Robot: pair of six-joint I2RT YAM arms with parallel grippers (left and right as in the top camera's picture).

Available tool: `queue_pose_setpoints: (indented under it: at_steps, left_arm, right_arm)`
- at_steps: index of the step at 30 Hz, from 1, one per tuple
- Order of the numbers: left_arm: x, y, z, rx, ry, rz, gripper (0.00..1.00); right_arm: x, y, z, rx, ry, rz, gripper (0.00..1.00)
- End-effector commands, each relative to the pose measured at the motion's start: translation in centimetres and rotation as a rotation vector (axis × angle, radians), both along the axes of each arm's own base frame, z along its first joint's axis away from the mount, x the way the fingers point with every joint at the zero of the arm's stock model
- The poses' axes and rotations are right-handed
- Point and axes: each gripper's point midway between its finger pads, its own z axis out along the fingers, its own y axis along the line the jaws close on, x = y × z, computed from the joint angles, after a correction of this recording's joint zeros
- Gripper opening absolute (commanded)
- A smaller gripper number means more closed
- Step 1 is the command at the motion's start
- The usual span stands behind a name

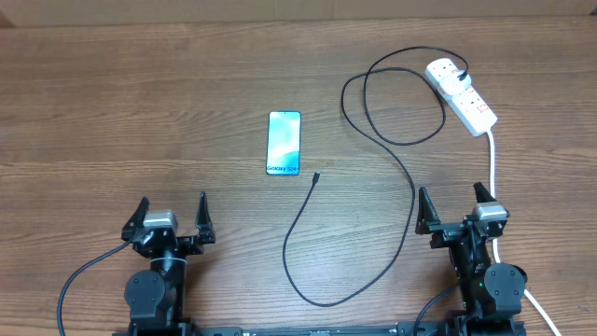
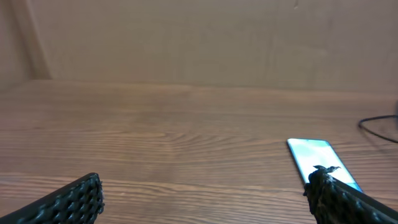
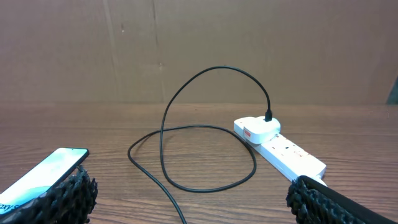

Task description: Plug charger to phone and switch on socket

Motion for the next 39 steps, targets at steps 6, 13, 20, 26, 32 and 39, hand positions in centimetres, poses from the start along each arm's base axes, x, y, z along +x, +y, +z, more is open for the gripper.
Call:
queue_pose_setpoints:
  at_steps: [6,13,20,26,32,39]
  left_arm:
    - [-0.5,-5.1,1.8,-0.169,-0.059,-0.286,1.00]
    - [-2.8,-6.0,11.4,-0.363,-0.422,-0.416,1.00]
    - [-7.0,-6.1,18.0,-0.289,-0.739,-0.477,1.00]
    - [-9.6,-5.4,22.4,-0.277,-0.862,-0.457,1.00]
    - [-11.4,-4.4,27.2,-0.207,-0.901,-0.362,1.00]
    - [-7.9,-4.5,29.7,-0.219,-0.528,-0.305,1.00]
  right_arm:
    - [0.0,-0.2,-0.1,0.006,-0.006,-0.011,1.00]
    - [0.0,-0.2,-0.1,0.006,-0.006,-0.011,1.00]
    - [0.0,-0.2,-0.1,0.006,-0.006,-0.011,1.00]
    - [0.0,-0.2,-0.1,0.006,-0.006,-0.011,1.00]
    - [0.0,-0.2,-0.1,0.006,-0.006,-0.011,1.00]
    - [0.0,-0.2,-0.1,0.006,-0.006,-0.011,1.00]
